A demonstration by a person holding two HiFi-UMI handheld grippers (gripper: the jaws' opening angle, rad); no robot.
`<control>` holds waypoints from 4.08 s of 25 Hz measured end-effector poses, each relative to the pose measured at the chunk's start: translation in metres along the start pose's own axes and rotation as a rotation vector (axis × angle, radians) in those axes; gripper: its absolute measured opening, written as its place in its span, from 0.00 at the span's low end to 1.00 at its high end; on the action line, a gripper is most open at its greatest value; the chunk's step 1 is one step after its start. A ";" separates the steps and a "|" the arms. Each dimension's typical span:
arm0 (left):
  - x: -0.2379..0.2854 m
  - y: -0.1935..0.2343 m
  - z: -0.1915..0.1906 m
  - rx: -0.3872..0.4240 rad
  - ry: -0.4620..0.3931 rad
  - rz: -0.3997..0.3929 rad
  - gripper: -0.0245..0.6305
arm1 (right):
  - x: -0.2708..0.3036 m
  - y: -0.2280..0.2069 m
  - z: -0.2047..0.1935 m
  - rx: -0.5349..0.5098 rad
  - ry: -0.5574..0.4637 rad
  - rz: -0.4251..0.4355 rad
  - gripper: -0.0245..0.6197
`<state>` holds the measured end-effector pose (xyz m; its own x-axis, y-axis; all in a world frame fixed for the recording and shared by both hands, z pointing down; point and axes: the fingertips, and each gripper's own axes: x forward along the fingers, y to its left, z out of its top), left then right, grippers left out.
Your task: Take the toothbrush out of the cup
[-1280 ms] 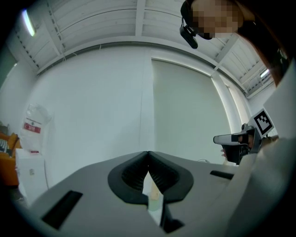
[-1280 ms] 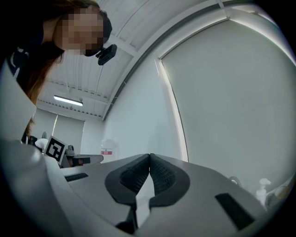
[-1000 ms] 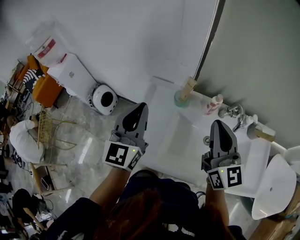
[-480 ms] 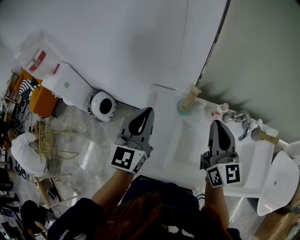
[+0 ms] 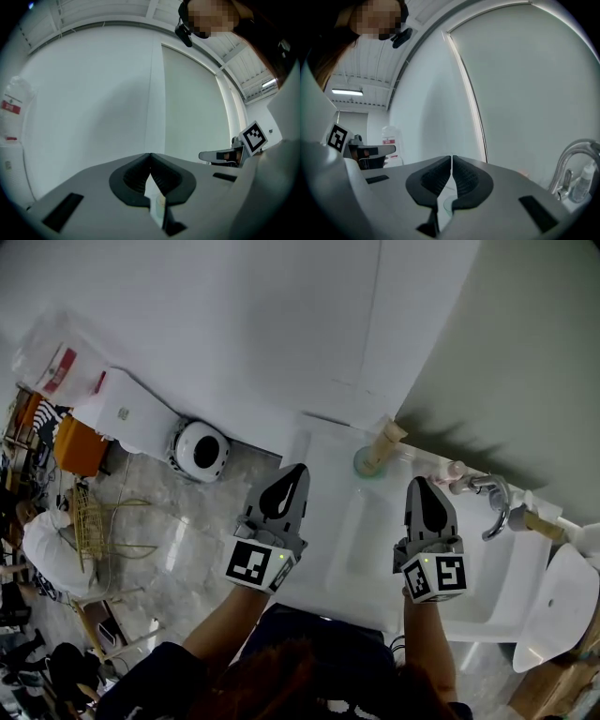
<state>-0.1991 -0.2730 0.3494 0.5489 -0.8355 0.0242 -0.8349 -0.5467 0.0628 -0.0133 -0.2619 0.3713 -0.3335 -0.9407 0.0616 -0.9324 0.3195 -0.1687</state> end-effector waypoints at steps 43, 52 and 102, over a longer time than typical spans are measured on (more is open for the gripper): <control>0.031 0.036 -0.064 0.010 0.096 0.029 0.06 | 0.124 -0.046 -0.131 0.053 0.228 -0.006 0.16; 0.029 0.039 -0.052 0.028 0.081 0.037 0.06 | 0.116 -0.036 -0.093 0.036 0.154 0.027 0.13; -0.033 0.037 -0.030 0.101 0.075 0.104 0.06 | 0.007 0.092 -0.239 0.560 0.703 0.271 0.13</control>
<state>-0.2466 -0.2643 0.3810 0.4572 -0.8837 0.1003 -0.8852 -0.4630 -0.0449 -0.1349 -0.2122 0.5911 -0.7074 -0.4994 0.5002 -0.6688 0.2441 -0.7022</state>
